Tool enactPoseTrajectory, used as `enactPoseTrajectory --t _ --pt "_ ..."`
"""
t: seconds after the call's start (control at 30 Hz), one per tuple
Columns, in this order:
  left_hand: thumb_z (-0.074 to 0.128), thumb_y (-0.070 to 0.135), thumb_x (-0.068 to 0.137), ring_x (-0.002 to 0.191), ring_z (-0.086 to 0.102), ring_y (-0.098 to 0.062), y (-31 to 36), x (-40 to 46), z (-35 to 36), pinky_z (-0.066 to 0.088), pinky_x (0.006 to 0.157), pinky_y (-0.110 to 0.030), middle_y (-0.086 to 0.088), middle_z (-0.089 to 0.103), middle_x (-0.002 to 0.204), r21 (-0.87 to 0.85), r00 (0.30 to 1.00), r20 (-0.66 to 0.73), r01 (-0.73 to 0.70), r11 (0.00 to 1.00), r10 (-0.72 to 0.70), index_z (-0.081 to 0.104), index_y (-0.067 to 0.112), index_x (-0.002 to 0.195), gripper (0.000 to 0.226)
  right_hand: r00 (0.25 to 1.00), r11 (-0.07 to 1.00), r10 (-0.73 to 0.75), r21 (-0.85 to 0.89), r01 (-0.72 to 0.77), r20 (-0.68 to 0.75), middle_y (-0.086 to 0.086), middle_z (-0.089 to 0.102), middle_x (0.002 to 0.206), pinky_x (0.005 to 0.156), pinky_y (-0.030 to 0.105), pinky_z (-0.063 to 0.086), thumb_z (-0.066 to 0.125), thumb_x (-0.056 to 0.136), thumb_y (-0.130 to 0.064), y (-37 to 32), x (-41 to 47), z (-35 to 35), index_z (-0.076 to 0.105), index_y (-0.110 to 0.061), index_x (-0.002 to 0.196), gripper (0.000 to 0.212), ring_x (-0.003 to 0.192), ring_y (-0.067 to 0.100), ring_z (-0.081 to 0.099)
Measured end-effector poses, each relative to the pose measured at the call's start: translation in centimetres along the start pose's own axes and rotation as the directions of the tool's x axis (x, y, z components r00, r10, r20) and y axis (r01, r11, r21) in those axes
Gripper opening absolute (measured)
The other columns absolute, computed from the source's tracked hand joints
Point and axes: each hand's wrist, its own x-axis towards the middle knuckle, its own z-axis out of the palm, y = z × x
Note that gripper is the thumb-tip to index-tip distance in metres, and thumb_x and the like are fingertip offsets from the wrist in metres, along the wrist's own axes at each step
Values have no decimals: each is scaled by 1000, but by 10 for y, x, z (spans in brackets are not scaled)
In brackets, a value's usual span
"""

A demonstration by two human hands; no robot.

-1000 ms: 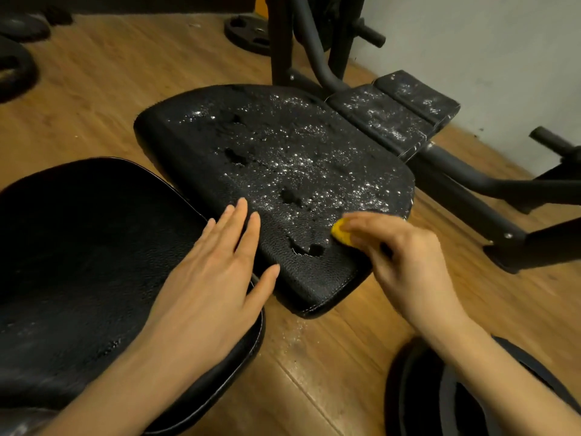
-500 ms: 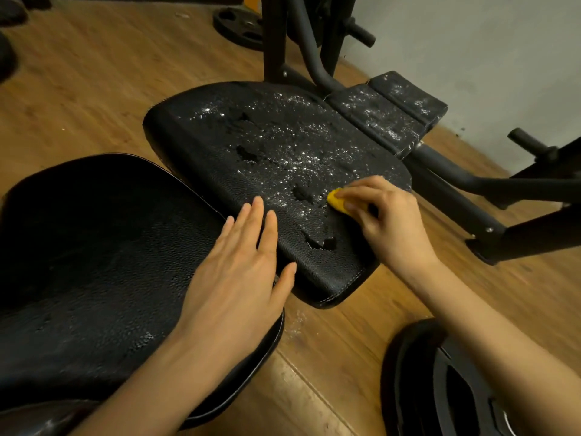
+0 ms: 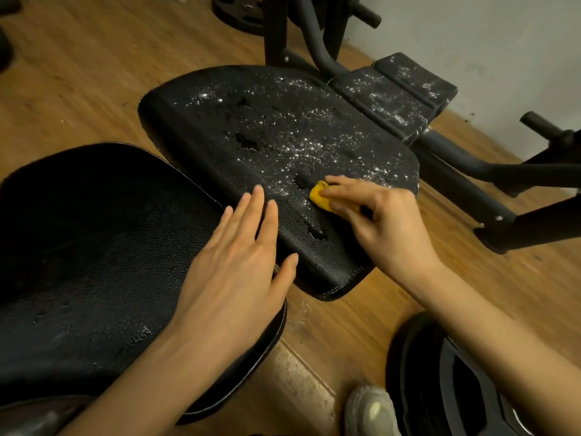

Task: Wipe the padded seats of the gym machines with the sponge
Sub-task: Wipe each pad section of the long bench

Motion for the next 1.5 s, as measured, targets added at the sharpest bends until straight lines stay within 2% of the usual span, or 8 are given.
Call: enactPoseTrajectory --t 0.27,0.53,0.77,0.97,1.13,1.27,1.37,1.5 --pt "24 37 98 144 30 -25 2 3 2 13 115 -43 -18 29 156 62 992 -32 126 990 -124 34 0 147 62 976 981 -180 89 170 119 -2 64 127 111 36 38 61 90 -17 2 -11 1 71 -20 116 28 126 9 54" --pt "15 40 98 146 24 -20 2 2 0 4 119 -27 -14 22 159 59 992 -19 126 990 -125 29 4 150 65 952 952 -292 -66 299 94 1 63 129 104 49 45 48 93 -31 -1 -42 -4 69 -23 119 35 123 19 57" --pt "4 61 90 143 -7 9 4 5 0 -13 111 -6 8 -1 162 15 981 -3 196 980 -196 10 24 155 75 904 917 -400 62 395 149 3 65 126 105 44 46 44 94 -37 11 18 17 71 -24 116 38 118 20 61" --pt "8 71 84 129 -20 25 12 5 -1 -13 101 5 19 -4 159 26 963 -5 270 962 -270 7 32 153 79 964 961 -261 115 253 55 -2 66 124 107 39 44 65 92 -18 62 22 -12 71 -25 115 25 121 12 58" --pt "13 67 89 147 5 2 13 6 1 0 117 -10 17 4 162 51 952 7 305 951 -306 12 31 155 75 856 853 -513 147 500 65 3 70 118 101 41 49 60 87 -22 31 -3 10 75 -21 106 24 112 19 65" --pt "14 72 86 148 5 -7 14 5 -1 10 118 -23 22 1 161 38 932 35 360 932 -362 9 36 154 77 919 906 -380 242 347 107 -7 65 126 108 38 43 57 93 -31 81 26 -15 70 -30 117 27 120 11 59" --pt "16 72 89 148 2 -4 18 7 -1 4 116 -17 20 0 161 37 930 37 364 930 -366 8 34 155 76 968 953 -243 200 229 53 -6 67 123 102 42 48 62 94 -26 92 36 -21 71 -29 113 22 118 14 61" --pt "22 62 92 142 -7 7 29 14 4 -9 109 -3 16 -2 161 5 919 -2 395 919 -395 9 28 155 73 901 890 -433 173 423 24 2 71 116 99 42 51 62 86 -21 49 -6 -3 76 -23 100 20 108 20 67"
